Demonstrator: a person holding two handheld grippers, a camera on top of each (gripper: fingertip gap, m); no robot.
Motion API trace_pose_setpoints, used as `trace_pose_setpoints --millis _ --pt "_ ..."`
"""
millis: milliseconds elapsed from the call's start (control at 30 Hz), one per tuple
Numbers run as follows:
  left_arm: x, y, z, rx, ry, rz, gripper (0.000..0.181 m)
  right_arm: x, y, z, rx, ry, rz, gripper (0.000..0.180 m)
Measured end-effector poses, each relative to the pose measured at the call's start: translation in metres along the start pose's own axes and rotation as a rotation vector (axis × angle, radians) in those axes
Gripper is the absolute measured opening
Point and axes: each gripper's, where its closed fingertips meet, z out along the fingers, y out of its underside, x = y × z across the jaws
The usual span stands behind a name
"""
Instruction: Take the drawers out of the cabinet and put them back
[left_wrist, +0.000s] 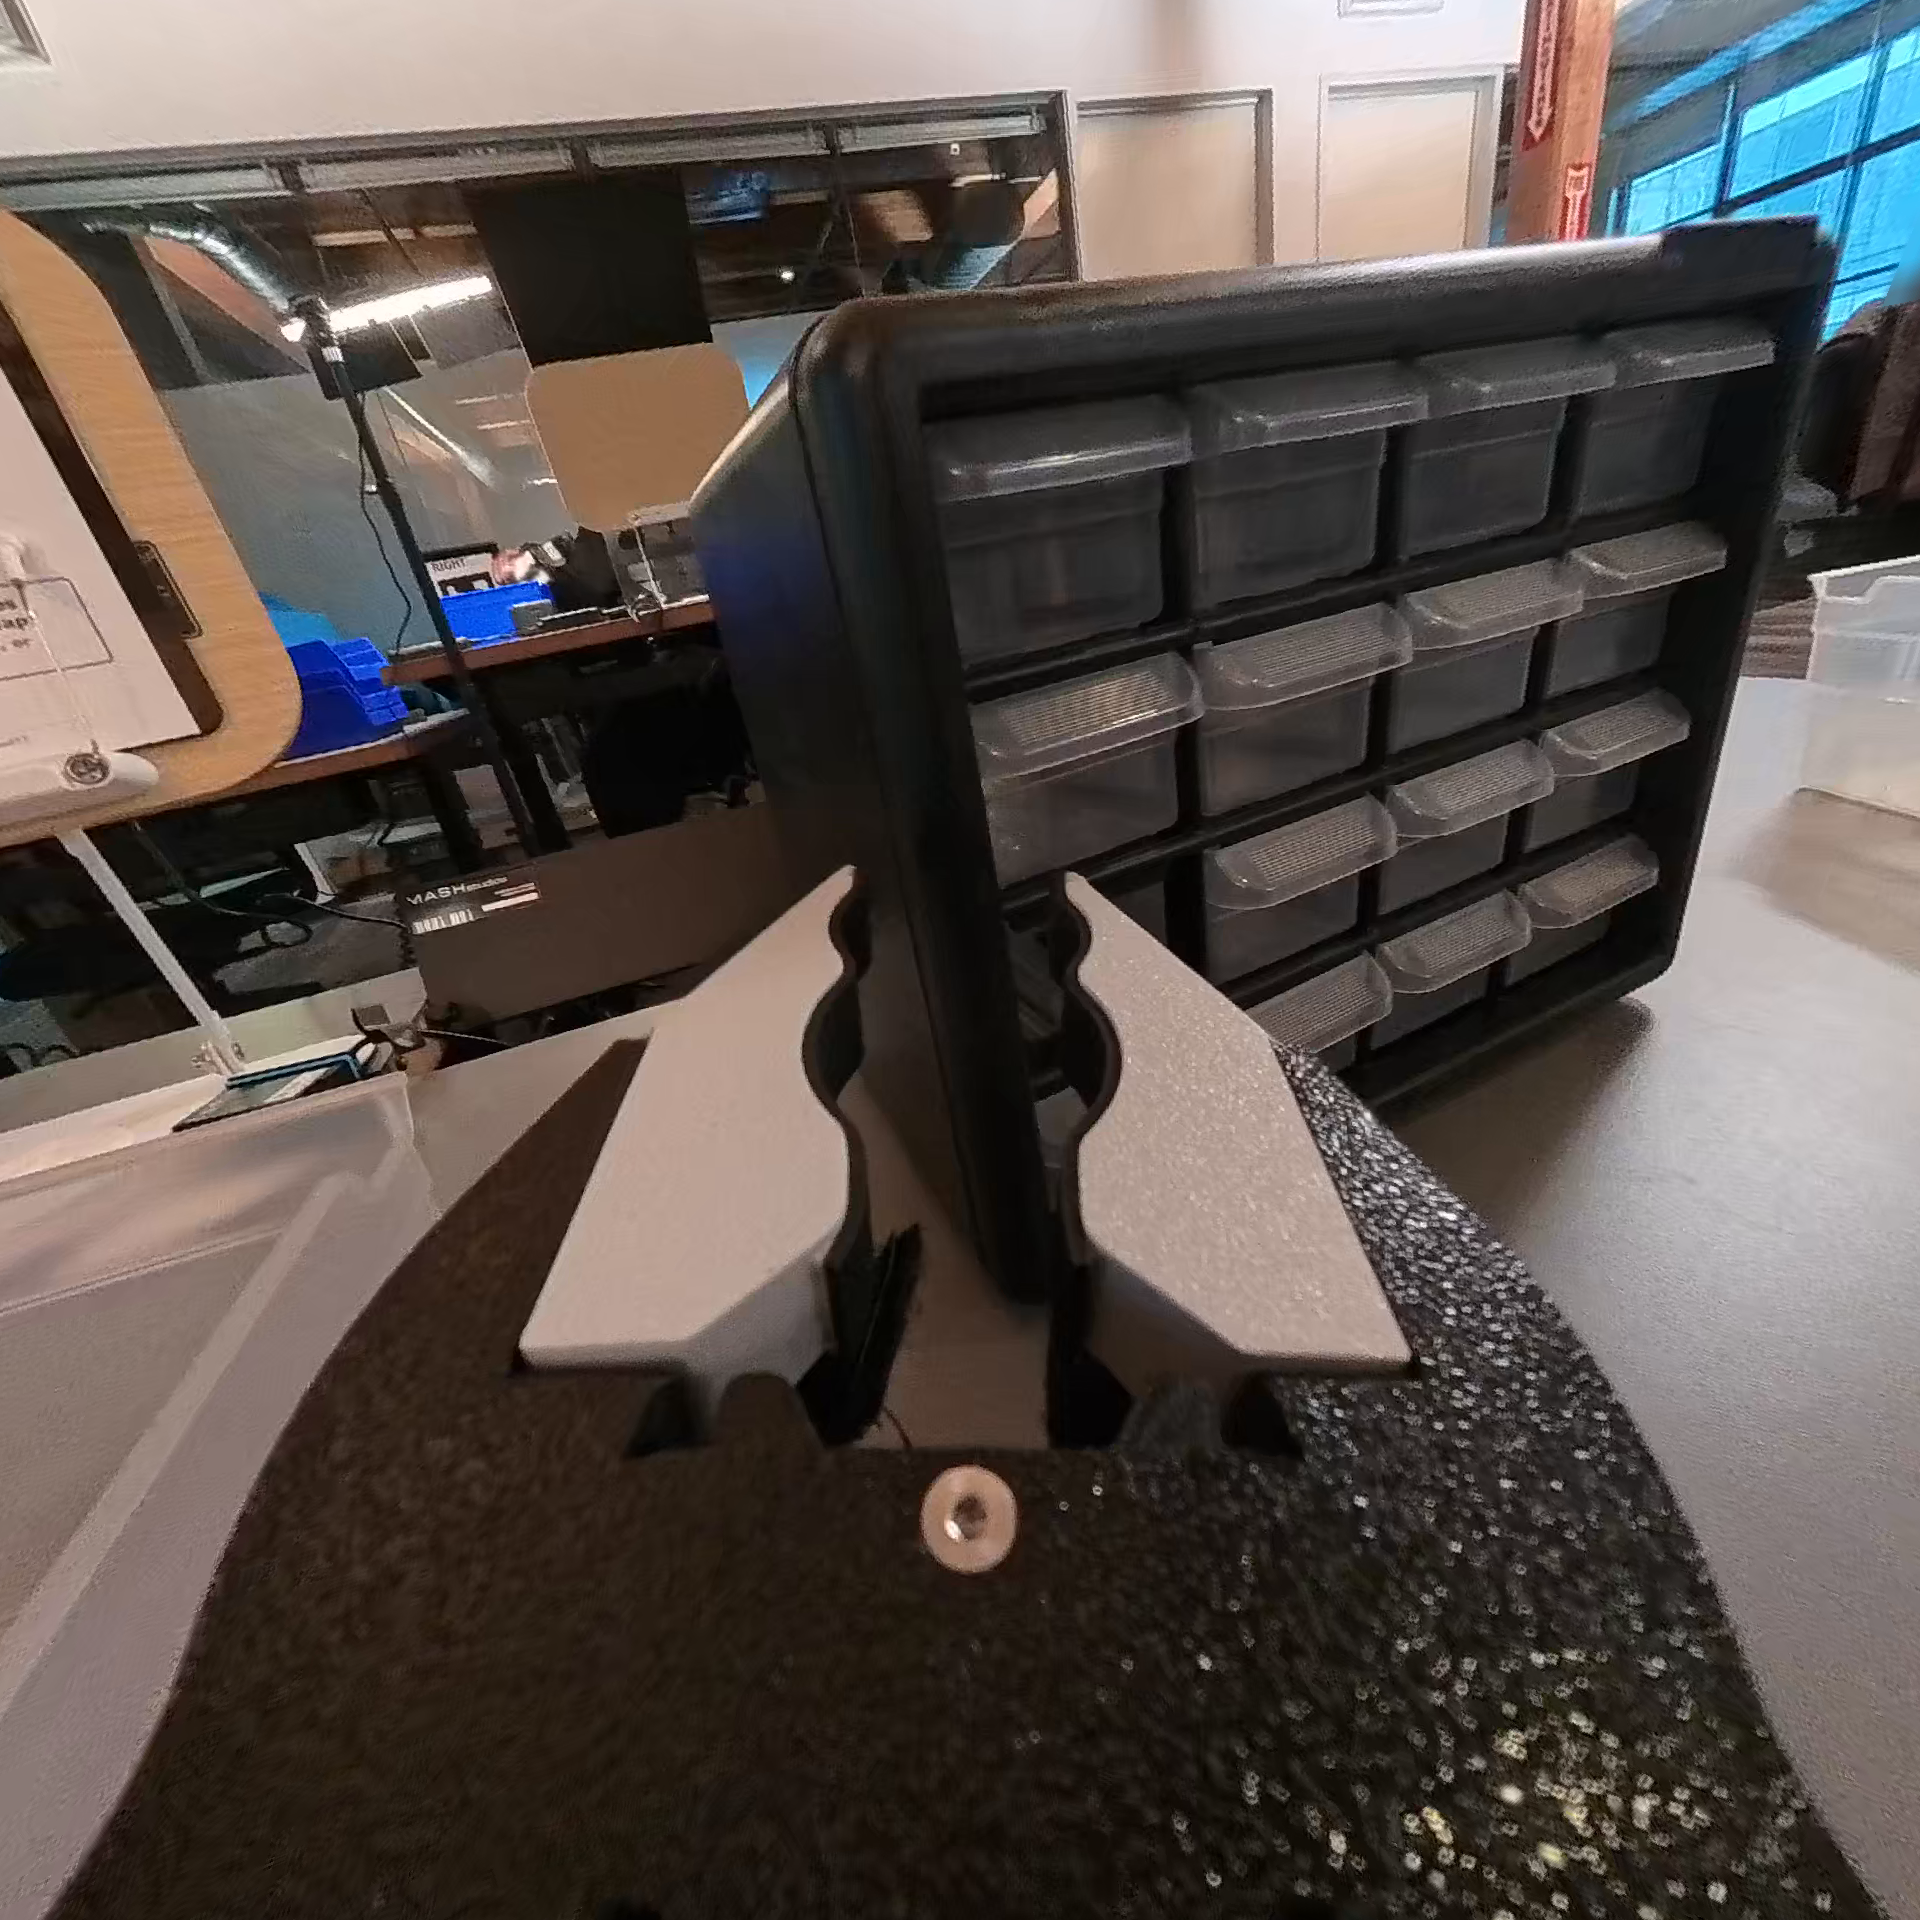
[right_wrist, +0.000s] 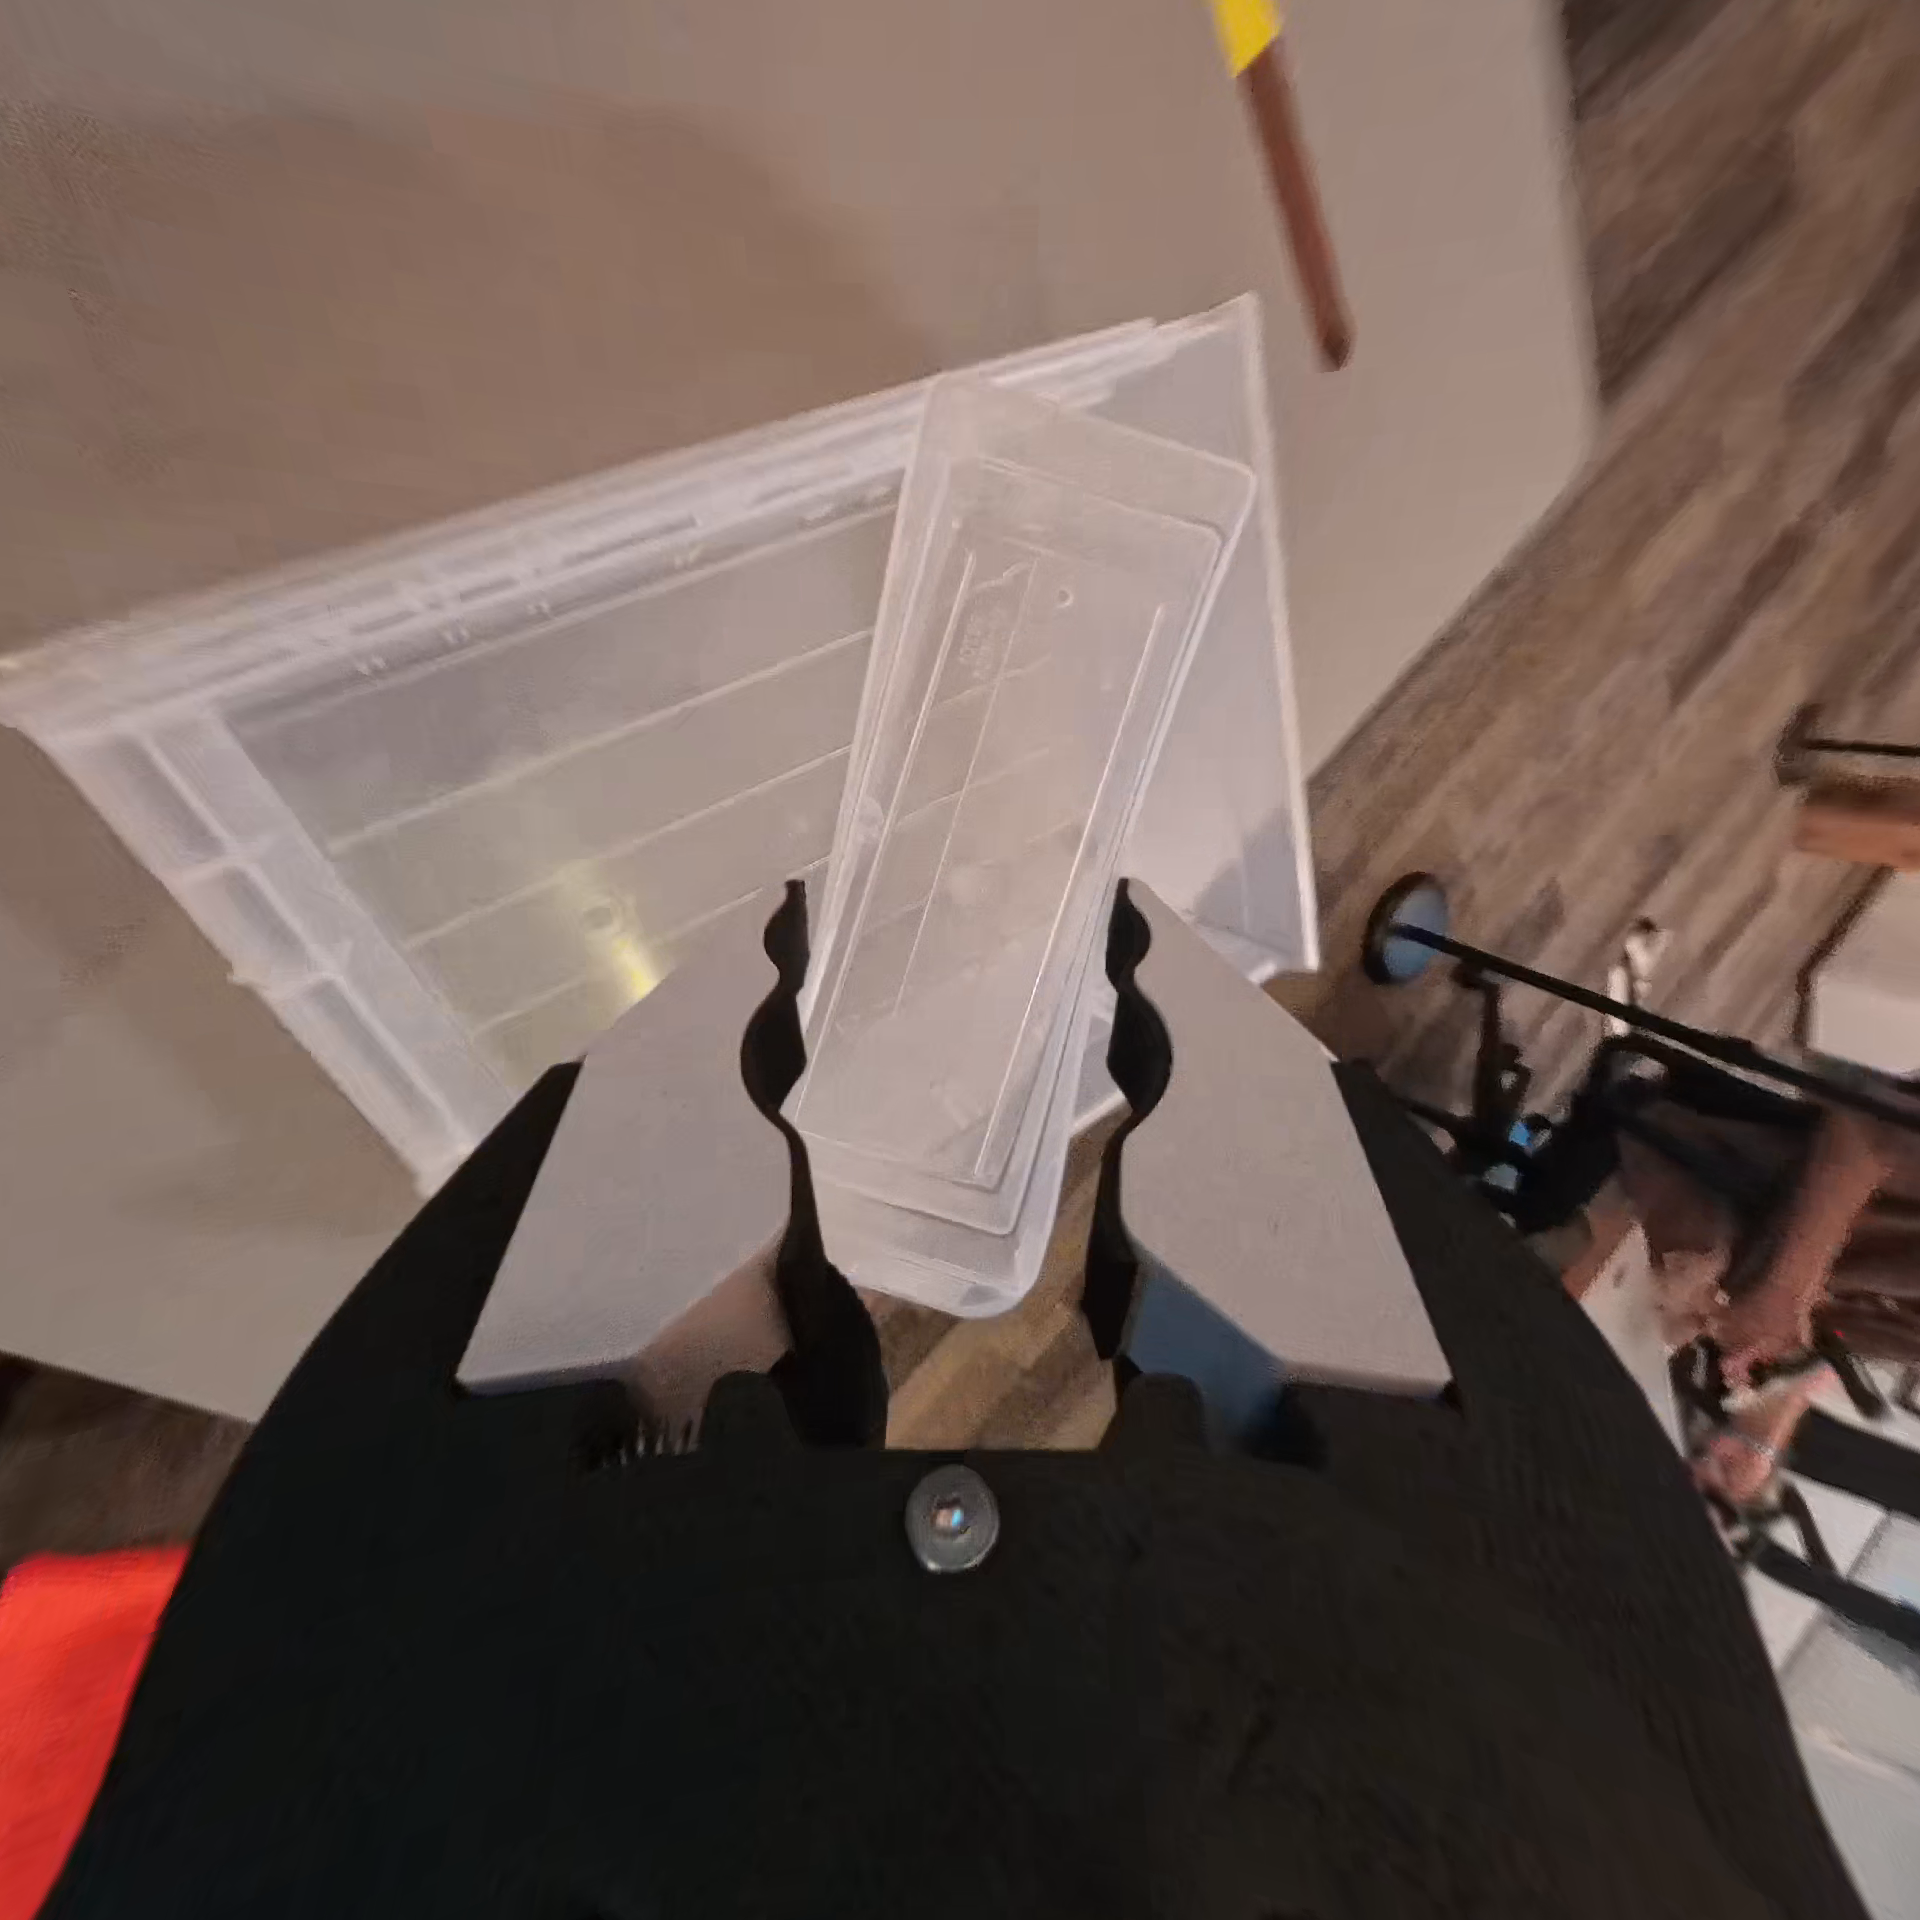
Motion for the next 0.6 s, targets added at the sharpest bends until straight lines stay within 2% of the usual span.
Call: trace_pose_setpoints --millis 167,300,600 --pt "-0.006 -0.001 -0.001 0.000 -0.019 0.005 0.032 0.004 0.021 0.082 -0.177 -0.212 -0.127 0.058" --pt "-0.008 -0.001 0.000 -0.005 -0.019 -0.006 0.032 -0.001 0.026 0.121 -0.189 -0.353 -0.224 0.059" --pt "-0.010 0.003 0.001 -0.021 -0.012 -0.032 0.032 0.015 0.040 0.166 -0.289 -0.357 -0.485 0.065"
